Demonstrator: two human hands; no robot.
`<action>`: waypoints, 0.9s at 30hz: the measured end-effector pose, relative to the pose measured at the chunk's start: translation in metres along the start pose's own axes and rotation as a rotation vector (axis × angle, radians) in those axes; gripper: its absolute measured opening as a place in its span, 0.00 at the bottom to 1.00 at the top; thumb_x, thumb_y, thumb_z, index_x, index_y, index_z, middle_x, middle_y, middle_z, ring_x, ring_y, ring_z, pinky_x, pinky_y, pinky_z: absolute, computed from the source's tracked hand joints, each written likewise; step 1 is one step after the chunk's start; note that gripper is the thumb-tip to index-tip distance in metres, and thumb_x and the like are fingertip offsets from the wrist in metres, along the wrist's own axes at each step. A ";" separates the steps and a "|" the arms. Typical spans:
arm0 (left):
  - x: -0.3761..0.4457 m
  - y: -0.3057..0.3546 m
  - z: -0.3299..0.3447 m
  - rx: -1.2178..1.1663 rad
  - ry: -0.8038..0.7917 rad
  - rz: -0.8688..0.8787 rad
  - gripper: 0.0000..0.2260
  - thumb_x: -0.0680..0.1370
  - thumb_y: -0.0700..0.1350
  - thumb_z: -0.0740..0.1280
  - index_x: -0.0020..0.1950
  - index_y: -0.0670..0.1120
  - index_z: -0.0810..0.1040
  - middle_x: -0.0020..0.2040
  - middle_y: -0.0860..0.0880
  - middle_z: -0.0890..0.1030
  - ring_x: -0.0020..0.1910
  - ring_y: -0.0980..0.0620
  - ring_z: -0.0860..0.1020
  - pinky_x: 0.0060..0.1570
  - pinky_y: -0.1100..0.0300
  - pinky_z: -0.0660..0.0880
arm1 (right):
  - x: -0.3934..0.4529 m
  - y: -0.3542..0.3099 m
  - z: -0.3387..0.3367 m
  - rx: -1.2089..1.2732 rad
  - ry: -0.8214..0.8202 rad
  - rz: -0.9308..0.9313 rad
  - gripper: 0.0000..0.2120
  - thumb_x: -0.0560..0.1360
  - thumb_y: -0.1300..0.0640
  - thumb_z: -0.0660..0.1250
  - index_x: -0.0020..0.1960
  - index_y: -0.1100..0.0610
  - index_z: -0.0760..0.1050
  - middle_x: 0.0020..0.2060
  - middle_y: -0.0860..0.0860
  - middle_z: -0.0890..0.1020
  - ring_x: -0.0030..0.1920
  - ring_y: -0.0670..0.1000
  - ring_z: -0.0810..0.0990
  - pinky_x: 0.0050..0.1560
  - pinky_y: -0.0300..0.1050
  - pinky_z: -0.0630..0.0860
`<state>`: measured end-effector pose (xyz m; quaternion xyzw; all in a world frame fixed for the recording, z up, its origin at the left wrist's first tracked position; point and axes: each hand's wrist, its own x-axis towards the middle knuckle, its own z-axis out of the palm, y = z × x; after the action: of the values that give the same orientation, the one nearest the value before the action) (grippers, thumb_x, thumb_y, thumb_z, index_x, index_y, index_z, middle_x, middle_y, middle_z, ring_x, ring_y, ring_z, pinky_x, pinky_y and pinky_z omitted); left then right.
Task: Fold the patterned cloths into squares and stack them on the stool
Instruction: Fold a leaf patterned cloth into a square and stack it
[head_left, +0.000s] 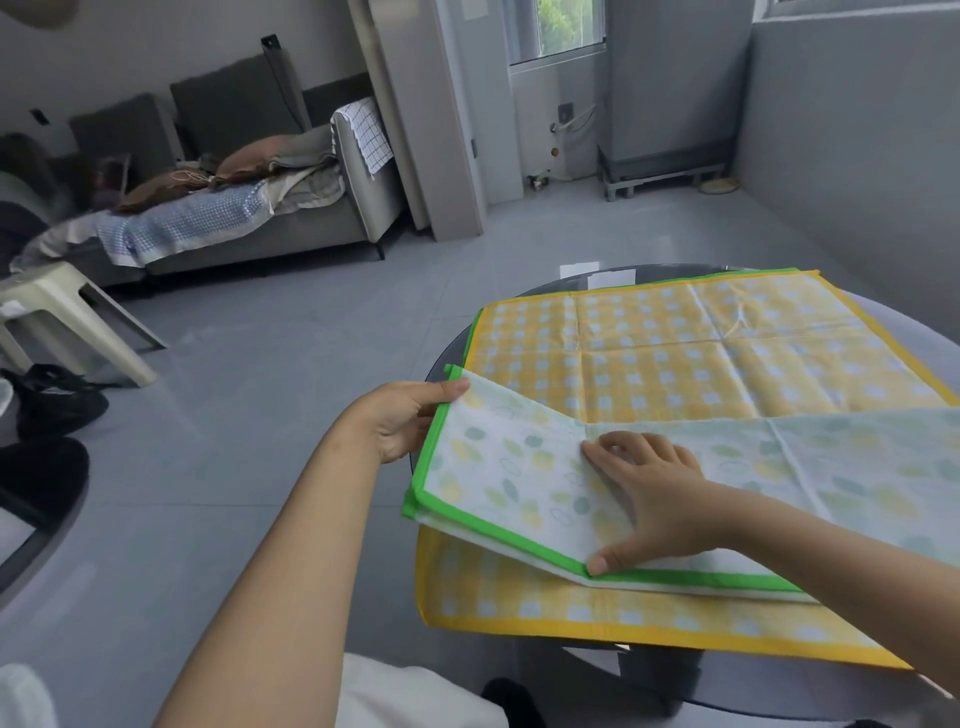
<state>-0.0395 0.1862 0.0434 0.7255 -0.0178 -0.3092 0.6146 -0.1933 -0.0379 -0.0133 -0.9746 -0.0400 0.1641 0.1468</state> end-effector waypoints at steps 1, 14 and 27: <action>-0.002 0.003 0.004 -0.041 -0.011 0.006 0.08 0.76 0.43 0.67 0.45 0.38 0.80 0.37 0.45 0.84 0.34 0.49 0.83 0.40 0.55 0.81 | -0.001 0.000 0.001 0.008 0.009 -0.006 0.69 0.43 0.16 0.50 0.76 0.48 0.37 0.72 0.43 0.44 0.73 0.52 0.42 0.72 0.52 0.41; -0.013 0.039 0.105 -0.119 -0.075 0.178 0.06 0.74 0.44 0.70 0.41 0.42 0.79 0.31 0.49 0.81 0.28 0.54 0.79 0.31 0.63 0.78 | -0.052 0.027 -0.028 0.589 0.259 0.084 0.36 0.63 0.35 0.67 0.68 0.47 0.68 0.60 0.39 0.72 0.59 0.41 0.71 0.59 0.35 0.67; 0.000 -0.003 0.228 0.093 -0.089 0.170 0.12 0.71 0.42 0.75 0.48 0.38 0.75 0.40 0.41 0.79 0.30 0.51 0.79 0.29 0.61 0.78 | -0.115 0.071 -0.026 1.163 0.314 0.223 0.19 0.75 0.43 0.60 0.57 0.55 0.77 0.39 0.52 0.85 0.39 0.51 0.83 0.42 0.46 0.78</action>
<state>-0.1477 -0.0145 0.0285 0.7346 -0.1210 -0.2866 0.6030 -0.2906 -0.1268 0.0242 -0.7457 0.1806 0.0280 0.6407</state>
